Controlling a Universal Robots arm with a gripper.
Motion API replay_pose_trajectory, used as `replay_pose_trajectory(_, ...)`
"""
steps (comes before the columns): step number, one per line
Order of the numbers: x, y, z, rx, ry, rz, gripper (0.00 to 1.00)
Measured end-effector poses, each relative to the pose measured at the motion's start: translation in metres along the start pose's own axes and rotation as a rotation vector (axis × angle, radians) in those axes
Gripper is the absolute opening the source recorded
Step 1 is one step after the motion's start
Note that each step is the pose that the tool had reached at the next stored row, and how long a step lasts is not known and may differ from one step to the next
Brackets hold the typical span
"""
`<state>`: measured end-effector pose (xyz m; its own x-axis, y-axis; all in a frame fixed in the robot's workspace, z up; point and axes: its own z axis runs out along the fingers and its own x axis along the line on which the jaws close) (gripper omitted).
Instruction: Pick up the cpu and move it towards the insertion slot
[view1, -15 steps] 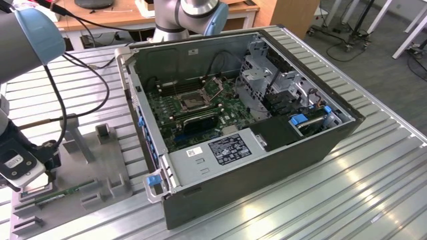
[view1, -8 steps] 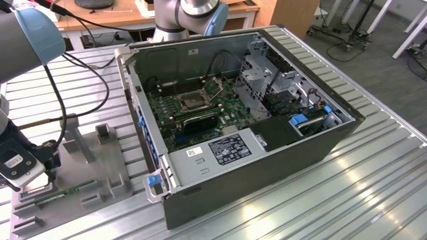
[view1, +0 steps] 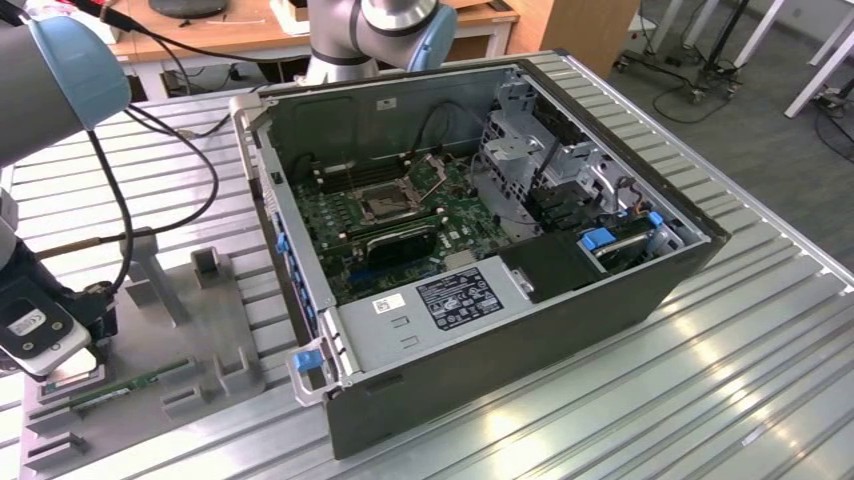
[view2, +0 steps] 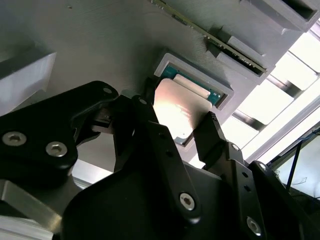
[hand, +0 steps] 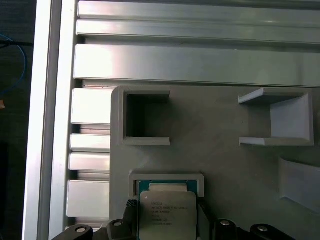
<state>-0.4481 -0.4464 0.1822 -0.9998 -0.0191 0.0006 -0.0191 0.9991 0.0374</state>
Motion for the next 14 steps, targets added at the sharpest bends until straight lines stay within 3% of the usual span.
replay_pose_trajectory(1, 0.0000, 0.0000, 0.0000, 0.0000, 0.0000, 0.000, 0.58)
replay_pose_trajectory(14, 0.0000, 0.0001, -0.0008, 0.0000, 0.0000, 0.000, 0.55)
